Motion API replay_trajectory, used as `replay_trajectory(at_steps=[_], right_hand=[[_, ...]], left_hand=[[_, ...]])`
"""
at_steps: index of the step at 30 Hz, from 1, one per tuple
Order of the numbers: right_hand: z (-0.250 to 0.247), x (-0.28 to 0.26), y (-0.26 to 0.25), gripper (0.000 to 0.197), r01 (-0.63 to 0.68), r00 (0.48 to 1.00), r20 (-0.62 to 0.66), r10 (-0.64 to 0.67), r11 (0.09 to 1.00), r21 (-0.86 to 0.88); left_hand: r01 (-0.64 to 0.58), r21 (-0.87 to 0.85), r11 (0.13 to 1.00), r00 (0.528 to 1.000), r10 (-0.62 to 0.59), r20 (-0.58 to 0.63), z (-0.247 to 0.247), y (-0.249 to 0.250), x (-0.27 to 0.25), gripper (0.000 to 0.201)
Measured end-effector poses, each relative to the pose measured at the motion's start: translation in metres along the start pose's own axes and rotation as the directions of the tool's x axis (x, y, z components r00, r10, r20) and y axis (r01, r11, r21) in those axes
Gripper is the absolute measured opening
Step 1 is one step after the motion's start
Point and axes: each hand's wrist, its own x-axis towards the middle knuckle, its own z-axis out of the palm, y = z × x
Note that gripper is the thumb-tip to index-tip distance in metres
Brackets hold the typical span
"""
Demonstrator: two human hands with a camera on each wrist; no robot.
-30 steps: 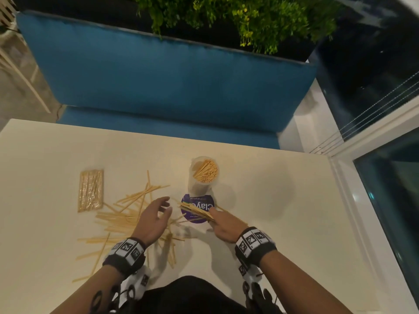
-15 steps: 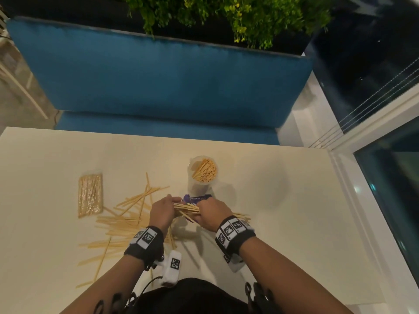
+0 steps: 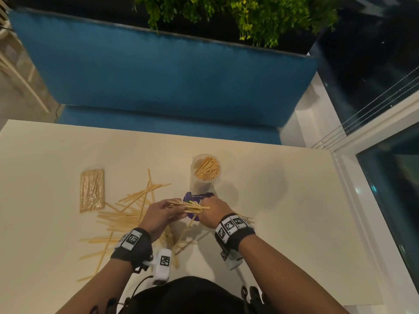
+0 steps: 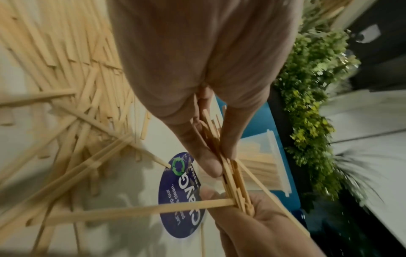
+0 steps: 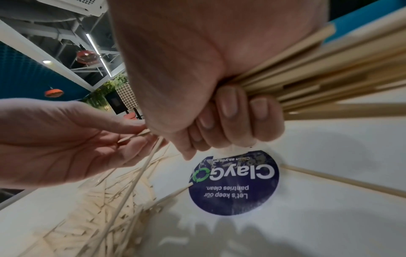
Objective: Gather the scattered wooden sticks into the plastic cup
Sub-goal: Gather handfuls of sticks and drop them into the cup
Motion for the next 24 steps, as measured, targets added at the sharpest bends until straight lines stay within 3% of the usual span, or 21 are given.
replay_trajectory(at_steps=[10, 15, 20, 24], right_hand=[[-0.001, 0.002, 0.008, 0.021, -0.011, 1.0, 0.013, 0.012, 0.996, -0.086], [-0.003, 0.005, 0.018, 0.021, -0.095, 0.995, 0.03, 0.096, 0.995, -0.028], [0.001, 0.006, 0.016, 0.01, -0.179, 0.983, 0.07, 0.172, 0.977, 0.119], [0.01, 0.017, 0.018, 0.013, -0.224, 0.974, 0.085, 0.209, 0.935, 0.274]], left_hand=[[0.051, 0.02, 0.999, 0.995, -0.049, -0.092, -0.032, 0.008, 0.004, 0.024], [0.028, 0.087, 0.996, 0.97, -0.006, -0.245, -0.056, -0.003, 0.001, 0.018], [0.072, 0.279, 0.958, 0.994, -0.046, -0.1, -0.044, -0.032, -0.006, 0.022], [0.028, 0.339, 0.94, 0.996, 0.004, -0.094, -0.028, -0.049, -0.006, 0.018]])
